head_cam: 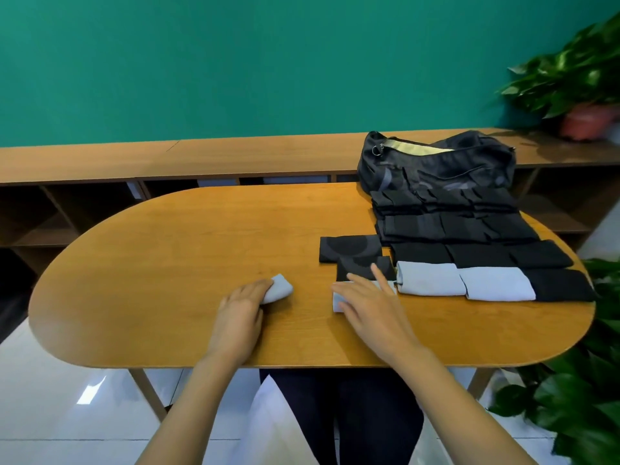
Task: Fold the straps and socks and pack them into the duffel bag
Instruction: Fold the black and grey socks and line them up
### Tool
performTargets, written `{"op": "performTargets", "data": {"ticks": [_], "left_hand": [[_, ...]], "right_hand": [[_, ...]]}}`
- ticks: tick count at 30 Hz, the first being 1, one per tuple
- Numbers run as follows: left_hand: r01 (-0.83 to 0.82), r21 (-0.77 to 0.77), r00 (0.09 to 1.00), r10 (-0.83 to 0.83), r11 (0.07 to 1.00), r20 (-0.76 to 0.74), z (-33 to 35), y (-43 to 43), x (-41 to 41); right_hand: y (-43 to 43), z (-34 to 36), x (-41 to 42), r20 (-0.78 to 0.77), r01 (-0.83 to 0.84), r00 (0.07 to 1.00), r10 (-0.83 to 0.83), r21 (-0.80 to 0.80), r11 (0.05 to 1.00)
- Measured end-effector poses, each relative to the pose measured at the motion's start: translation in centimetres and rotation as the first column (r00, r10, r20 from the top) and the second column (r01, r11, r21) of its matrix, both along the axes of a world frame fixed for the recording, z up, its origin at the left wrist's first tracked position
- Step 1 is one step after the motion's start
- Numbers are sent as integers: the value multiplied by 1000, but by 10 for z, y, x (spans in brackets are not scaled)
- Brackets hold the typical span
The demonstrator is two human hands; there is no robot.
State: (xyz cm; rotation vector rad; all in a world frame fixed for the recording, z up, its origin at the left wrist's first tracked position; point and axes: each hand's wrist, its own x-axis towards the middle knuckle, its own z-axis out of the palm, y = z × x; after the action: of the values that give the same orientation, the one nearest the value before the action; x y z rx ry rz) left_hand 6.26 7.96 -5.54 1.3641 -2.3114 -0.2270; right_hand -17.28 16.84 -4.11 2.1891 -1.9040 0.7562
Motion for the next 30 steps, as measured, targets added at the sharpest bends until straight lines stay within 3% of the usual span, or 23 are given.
{"op": "performTargets", "data": {"ticks": [3, 6, 9, 11, 18, 30], "left_hand": [[96, -146, 991, -80, 985, 110, 3, -1, -22], [177, -2, 951, -171, 984, 257, -3, 2, -42], [271, 178, 934, -303, 946, 187, -21, 5, -47], [311, 171, 930, -337, 935, 147, -28, 5, -45], [296, 119, 953, -301, 948, 27, 23, -11, -76], [409, 2, 899, -404, 912, 168, 122, -98, -215]], "right_hand": [[8, -2, -21, -6, 102, 995, -102, 26, 994], [15, -5, -33, -1, 136, 991, -136, 100, 986], [20, -9, -37, 54, 85, 994, -97, 202, 976], [22, -10, -39, 56, 59, 996, -76, 260, 964], [9, 7, -51, 2, 78, 997, -81, 226, 971], [-63, 76, -175, -146, 250, 962, -233, 113, 962]]}}
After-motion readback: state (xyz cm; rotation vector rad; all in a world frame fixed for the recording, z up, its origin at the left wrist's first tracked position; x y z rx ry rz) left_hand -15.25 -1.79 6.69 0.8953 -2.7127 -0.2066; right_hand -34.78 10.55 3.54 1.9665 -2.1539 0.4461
